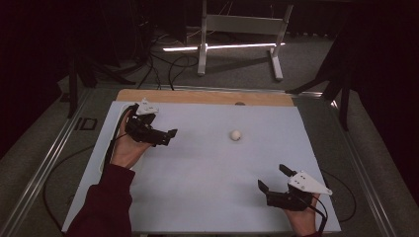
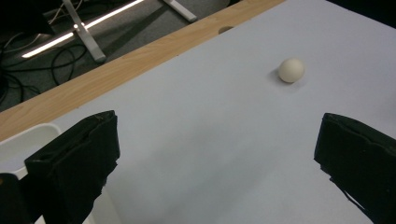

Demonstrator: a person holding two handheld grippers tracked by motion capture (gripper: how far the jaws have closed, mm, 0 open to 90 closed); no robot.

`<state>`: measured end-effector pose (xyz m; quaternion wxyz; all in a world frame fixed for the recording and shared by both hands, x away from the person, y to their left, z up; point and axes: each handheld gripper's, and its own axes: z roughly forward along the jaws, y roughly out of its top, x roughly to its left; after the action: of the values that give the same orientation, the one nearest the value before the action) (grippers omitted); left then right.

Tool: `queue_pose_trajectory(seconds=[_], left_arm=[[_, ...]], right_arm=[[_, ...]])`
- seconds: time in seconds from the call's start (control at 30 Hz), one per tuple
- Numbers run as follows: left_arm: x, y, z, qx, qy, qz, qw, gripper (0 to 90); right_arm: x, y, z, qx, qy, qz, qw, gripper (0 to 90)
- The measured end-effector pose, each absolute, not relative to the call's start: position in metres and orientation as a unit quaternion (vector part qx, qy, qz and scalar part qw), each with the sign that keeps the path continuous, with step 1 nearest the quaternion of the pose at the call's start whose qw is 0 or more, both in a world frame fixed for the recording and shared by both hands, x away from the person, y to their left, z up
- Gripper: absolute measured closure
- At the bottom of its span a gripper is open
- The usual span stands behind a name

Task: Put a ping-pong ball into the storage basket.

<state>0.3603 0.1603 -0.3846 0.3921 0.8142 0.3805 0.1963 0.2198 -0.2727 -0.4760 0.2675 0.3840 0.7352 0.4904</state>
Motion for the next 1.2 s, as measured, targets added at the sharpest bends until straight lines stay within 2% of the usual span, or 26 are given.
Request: queue_pose_trajectory(seconds=[1.2], left_arm=[[0.373,0.131,-0.389,0.808,0.366,0.187,0.421,0.2]], right_arm=[[0.219,-0.274,-0.475,0.385,0.734,0.491,0.269,8.1]])
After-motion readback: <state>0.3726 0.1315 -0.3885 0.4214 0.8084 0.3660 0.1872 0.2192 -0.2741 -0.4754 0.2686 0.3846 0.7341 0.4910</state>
